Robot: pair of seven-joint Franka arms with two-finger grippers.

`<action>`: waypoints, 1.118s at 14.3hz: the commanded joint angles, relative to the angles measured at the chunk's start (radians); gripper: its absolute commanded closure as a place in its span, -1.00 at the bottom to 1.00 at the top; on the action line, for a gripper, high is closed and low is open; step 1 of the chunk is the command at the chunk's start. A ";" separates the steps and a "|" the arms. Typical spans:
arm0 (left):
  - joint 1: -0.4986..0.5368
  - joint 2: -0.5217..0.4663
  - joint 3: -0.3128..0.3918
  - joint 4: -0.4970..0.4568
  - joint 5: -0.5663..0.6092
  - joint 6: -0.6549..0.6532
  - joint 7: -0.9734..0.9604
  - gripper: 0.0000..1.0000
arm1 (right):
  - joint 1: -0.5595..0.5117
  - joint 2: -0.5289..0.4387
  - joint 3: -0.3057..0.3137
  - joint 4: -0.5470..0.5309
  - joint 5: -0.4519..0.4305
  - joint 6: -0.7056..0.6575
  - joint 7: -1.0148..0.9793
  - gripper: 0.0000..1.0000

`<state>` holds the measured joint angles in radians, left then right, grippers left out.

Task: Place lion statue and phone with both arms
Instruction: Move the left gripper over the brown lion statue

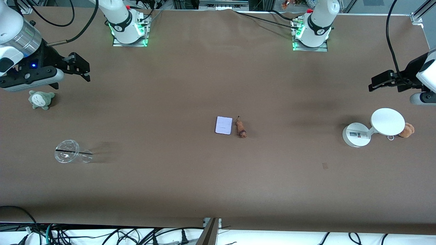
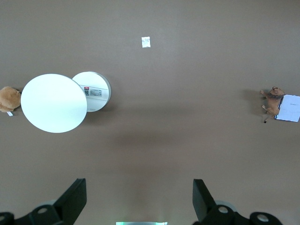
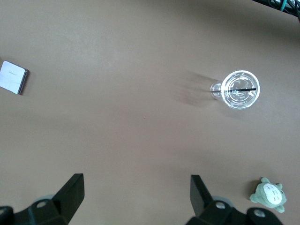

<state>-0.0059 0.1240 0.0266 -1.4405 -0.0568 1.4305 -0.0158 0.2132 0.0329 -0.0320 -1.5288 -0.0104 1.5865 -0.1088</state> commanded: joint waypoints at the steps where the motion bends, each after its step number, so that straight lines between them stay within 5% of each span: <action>1: 0.006 0.025 -0.010 0.032 -0.005 -0.021 -0.001 -1.00 | 0.008 -0.001 0.000 0.013 -0.016 -0.005 0.011 -1.00; 8: -0.014 0.071 -0.016 0.032 -0.031 -0.022 -0.018 -1.00 | 0.008 -0.001 0.000 0.013 -0.016 -0.005 0.011 -1.00; 16: -0.216 0.181 -0.031 0.038 -0.149 0.115 -0.134 -1.00 | -0.001 0.041 -0.008 0.019 -0.005 0.053 0.009 -1.00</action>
<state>-0.1791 0.2773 -0.0155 -1.4370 -0.1768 1.5220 -0.1089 0.2136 0.0448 -0.0348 -1.5290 -0.0107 1.6433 -0.1080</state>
